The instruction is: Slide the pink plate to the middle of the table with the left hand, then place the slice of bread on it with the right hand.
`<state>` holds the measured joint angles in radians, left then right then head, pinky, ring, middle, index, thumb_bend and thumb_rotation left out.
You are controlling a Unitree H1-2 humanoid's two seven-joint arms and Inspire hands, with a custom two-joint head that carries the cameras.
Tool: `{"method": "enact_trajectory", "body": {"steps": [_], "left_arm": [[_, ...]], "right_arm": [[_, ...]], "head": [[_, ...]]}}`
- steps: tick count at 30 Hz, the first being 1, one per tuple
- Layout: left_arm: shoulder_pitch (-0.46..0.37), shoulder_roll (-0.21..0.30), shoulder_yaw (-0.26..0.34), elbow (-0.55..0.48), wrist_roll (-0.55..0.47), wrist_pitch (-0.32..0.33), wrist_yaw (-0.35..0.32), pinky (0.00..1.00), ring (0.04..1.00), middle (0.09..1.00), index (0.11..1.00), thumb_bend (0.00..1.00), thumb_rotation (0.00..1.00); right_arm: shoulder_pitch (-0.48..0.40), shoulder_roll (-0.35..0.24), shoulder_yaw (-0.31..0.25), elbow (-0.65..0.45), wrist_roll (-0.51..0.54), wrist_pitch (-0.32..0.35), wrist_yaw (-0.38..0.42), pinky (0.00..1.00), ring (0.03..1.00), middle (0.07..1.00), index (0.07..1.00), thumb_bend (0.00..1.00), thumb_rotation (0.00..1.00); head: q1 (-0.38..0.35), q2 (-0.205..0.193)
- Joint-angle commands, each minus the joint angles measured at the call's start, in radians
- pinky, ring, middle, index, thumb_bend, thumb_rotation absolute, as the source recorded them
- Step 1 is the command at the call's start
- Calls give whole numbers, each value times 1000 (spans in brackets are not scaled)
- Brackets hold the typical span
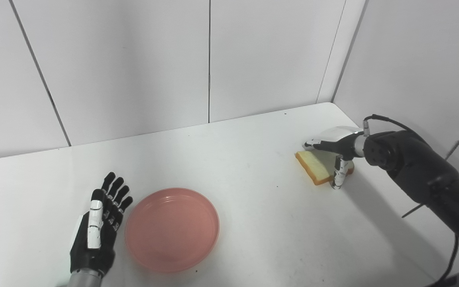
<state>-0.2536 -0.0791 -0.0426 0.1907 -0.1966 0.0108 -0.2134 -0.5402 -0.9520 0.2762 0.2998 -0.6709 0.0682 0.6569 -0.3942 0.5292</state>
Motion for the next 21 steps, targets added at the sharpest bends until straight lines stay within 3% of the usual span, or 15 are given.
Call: {"method": "enact_trajectory", "body": {"steps": [1, 2, 7, 8, 10, 15, 21], "left_arm": [[-7, 7, -1, -21, 1, 1, 0, 921, 948, 969, 946, 688, 939], [-6, 8, -1, -22, 2, 1, 1, 920, 944, 969, 944, 687, 938], [-7, 7, -1, -19, -1, 0, -1, 926, 947, 971, 944, 692, 935], [-6, 6, -1, -21, -2, 2, -1, 927, 949, 971, 945, 693, 933], [-5, 3, -1, -23, -5, 4, -1, 930, 952, 971, 948, 691, 929], [-4, 3, -3, -29, 0, 10, 3, 918, 947, 966, 946, 692, 936], [-5, -2, -2, -22, -3, 6, 4, 928, 952, 968, 942, 691, 925]], "right_arm": [[-24, -17, -38, -4, 19, -16, -49, 766, 900, 915, 885, 926, 68], [-22, -14, -43, -2, 23, -20, -58, 706, 846, 881, 836, 883, 43], [-21, -9, -50, 28, 59, -73, -99, 604, 664, 711, 676, 756, 10], [-20, -9, -53, 35, 68, -84, -109, 568, 620, 670, 588, 640, 67], [-19, -10, -55, 40, 74, -94, -122, 487, 537, 528, 515, 550, 14], [-12, -16, -59, 34, 71, -101, -156, 393, 460, 456, 518, 521, 0], [-16, -20, -74, -2, 68, -57, -147, 442, 506, 474, 510, 523, 0]], "head": [[0, 3], [-1, 4], [-1, 6], [-1, 6], [-1, 6], [0, 8], [2, 7]]}}
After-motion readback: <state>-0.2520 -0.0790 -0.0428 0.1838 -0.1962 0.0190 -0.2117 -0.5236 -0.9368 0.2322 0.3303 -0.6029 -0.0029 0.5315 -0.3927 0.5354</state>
